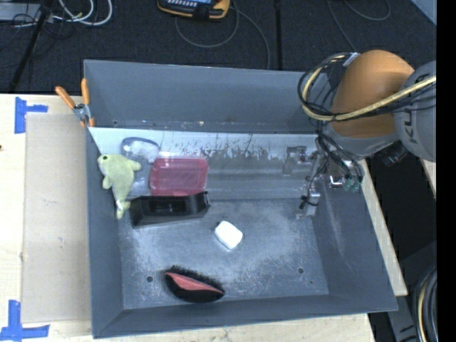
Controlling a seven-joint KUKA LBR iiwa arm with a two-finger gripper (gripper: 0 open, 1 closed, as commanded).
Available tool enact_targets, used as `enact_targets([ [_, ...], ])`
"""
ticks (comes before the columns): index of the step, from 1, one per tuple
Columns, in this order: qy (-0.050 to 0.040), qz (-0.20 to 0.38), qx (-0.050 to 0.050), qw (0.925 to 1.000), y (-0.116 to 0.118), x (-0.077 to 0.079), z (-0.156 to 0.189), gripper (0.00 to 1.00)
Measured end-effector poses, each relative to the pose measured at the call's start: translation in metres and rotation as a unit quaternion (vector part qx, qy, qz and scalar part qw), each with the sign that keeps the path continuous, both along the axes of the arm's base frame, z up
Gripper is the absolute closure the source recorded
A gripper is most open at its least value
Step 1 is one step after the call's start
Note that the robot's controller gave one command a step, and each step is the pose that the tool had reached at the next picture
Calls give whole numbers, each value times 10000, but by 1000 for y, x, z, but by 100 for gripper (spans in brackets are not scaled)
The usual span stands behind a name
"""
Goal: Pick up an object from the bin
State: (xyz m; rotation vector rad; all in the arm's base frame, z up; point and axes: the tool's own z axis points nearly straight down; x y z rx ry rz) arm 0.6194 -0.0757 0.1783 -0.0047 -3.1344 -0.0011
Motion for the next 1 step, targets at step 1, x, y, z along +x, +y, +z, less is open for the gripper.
enact_targets([
  [1, -35, 7, -3, 10000, 0, 1, 5, 0],
])
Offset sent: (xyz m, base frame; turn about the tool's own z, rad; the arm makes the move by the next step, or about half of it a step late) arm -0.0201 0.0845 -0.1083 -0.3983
